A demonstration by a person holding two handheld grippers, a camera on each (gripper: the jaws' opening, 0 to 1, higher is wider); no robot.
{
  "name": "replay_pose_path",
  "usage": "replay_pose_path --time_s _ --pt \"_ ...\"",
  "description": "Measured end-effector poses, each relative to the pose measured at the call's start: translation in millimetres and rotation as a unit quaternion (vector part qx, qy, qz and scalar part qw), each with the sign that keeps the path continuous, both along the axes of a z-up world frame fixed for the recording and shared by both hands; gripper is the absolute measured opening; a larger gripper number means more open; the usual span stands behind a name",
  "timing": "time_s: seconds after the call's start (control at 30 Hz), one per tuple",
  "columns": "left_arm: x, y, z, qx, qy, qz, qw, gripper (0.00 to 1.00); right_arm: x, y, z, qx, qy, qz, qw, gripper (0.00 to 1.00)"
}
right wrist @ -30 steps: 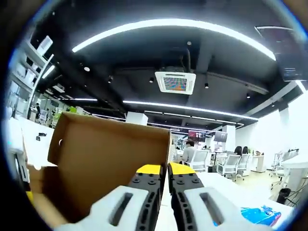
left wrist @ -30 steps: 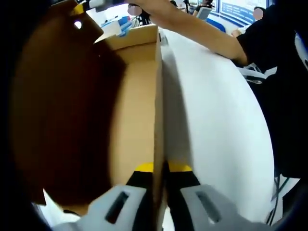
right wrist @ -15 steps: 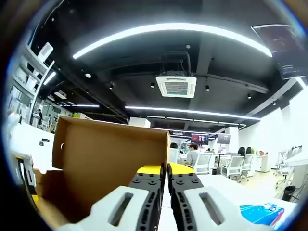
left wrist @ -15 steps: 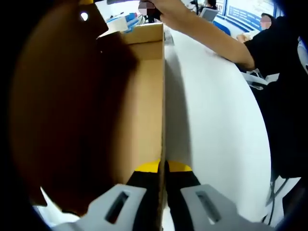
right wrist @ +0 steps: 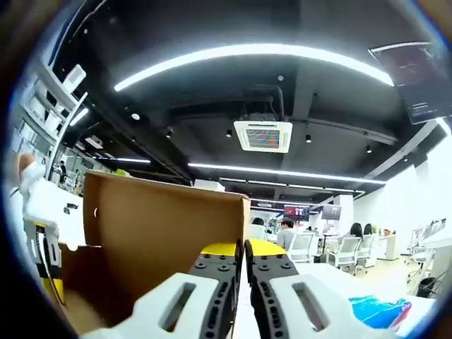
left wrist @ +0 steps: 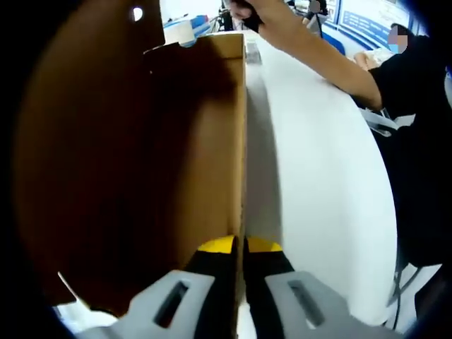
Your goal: Operate the shoe box by opening the lid, removing the specified soft item, and placing it in the target area until the item is outside and the box remains undamaged.
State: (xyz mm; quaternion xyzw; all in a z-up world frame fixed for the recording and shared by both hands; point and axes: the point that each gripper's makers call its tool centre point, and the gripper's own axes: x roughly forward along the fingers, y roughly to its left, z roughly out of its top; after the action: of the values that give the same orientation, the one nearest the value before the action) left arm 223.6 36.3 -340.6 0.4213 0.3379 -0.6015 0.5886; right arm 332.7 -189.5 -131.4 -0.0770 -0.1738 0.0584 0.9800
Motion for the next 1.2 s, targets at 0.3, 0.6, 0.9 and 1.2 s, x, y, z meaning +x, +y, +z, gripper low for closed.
replay_pose_path --time_s 0.3,0.6,0.9,1.2 --pt "-2.8 -1.2 0.0 -0.001 0.001 -0.004 1.0000 0.12 -3.4 -2.1 1.3 0.001 -0.003 0.007 1.0000 0.02" --pt "-6.8 -2.1 0.6 0.004 0.000 -0.004 1.0000 0.23 -1.9 0.8 -1.8 -0.011 0.000 0.004 0.9999 0.02" --pt "-15.7 -10.0 10.5 -0.015 -0.005 -0.023 0.9996 0.38 -3.3 0.3 -1.5 -0.020 -0.001 0.001 0.9998 0.02" --pt "-23.2 -25.9 47.3 -0.089 0.023 -0.028 0.9953 0.55 -3.8 0.9 -1.6 -0.027 -0.002 -0.002 0.9996 0.02"
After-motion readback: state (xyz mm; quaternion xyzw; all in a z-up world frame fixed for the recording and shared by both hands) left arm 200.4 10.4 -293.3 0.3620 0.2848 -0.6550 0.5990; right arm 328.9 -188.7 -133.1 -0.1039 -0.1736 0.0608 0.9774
